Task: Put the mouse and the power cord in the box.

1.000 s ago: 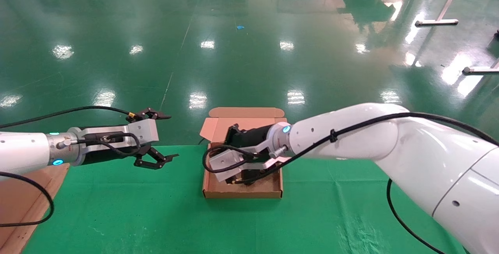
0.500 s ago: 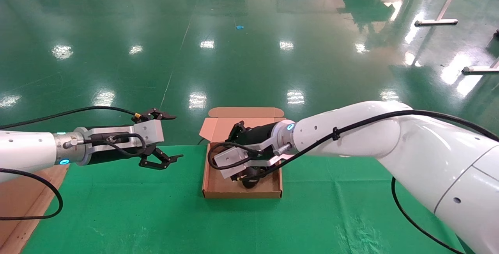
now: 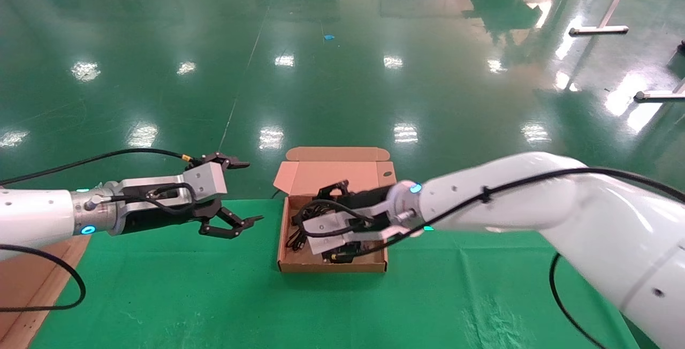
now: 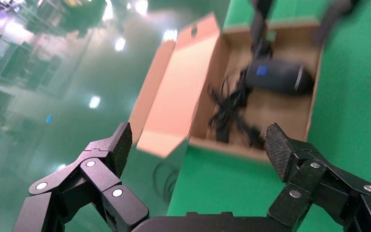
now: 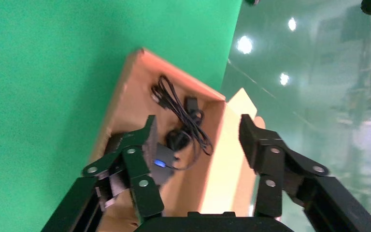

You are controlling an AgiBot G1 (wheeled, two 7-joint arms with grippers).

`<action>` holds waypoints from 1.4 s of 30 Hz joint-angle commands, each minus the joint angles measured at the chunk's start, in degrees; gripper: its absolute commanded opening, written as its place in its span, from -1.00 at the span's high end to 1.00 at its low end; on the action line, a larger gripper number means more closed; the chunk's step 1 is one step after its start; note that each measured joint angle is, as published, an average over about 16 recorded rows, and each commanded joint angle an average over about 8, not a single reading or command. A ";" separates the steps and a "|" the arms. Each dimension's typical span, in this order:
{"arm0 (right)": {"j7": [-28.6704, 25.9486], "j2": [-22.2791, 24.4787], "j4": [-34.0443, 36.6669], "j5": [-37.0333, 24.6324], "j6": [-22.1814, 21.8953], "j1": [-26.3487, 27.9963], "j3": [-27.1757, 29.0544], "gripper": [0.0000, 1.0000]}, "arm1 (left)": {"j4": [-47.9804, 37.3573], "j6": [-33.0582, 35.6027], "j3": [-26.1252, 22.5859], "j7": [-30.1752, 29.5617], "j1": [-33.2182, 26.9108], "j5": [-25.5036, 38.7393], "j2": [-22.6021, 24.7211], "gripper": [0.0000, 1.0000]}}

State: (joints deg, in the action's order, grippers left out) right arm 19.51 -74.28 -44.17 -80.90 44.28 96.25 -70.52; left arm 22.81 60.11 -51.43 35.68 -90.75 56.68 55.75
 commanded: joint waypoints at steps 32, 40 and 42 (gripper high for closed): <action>-18.55 24.03 -18.00 23.92 25.38 -21.26 33.40 -1.00 | 31.58 15.91 22.02 -28.87 18.15 -9.22 -12.89 -1.00; -23.04 29.87 -22.38 29.72 31.53 -26.41 41.49 -1.00 | 39.23 19.77 27.36 -35.87 22.55 -11.45 -16.01 -1.00; -24.16 31.33 -23.47 31.16 33.06 -27.69 43.50 -1.00 | 41.13 20.73 28.68 -37.61 23.64 -12.00 -16.79 -1.00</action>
State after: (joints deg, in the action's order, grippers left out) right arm -4.67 -42.93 -67.65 -49.71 77.37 68.54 -26.98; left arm 63.97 80.85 -22.72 -1.96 -67.09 44.67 38.94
